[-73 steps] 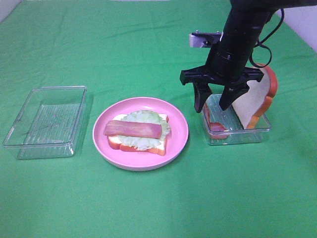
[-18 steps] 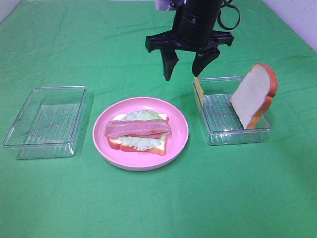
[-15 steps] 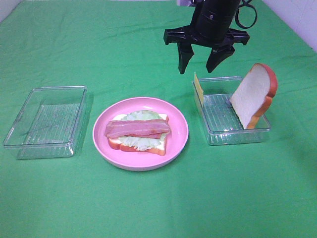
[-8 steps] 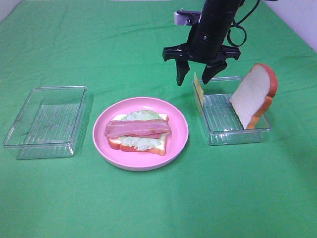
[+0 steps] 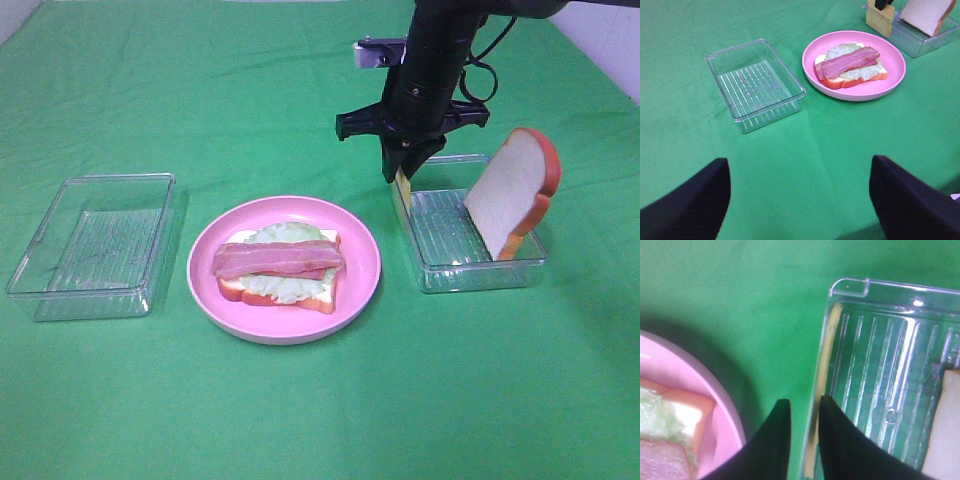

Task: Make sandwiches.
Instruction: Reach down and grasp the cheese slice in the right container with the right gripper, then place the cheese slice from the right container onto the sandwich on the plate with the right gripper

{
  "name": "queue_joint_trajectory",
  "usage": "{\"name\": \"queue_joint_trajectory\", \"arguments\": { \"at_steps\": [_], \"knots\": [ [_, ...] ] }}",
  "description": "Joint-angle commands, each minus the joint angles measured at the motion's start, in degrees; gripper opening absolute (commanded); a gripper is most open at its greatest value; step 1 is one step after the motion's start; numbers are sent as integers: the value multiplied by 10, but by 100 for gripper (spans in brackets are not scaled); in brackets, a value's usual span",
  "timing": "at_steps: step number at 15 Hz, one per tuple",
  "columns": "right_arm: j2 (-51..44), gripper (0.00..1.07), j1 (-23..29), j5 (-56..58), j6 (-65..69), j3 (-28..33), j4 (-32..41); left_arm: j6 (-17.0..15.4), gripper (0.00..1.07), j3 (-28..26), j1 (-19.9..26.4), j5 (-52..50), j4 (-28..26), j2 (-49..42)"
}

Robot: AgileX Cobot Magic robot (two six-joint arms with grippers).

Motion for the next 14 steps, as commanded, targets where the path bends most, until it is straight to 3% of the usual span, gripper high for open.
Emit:
{"name": "queue_joint_trajectory", "arguments": {
  "at_steps": [1, 6, 8, 14],
  "knots": [
    [1, 1, -1, 12, 0, -2, -22, -1, 74, 1, -1, -6, 1, -11],
    [-11, 0, -1, 19, 0, -7, -29, -1, 74, 1, -1, -6, 1, -11],
    [-58, 0, -1, 19, -13, -9, -11, -1, 74, 1, -1, -6, 1, -11],
    [-96, 0, -1, 58, -148, -8, 194, -1, 74, 1, -1, -6, 1, -11]
  ]
}}
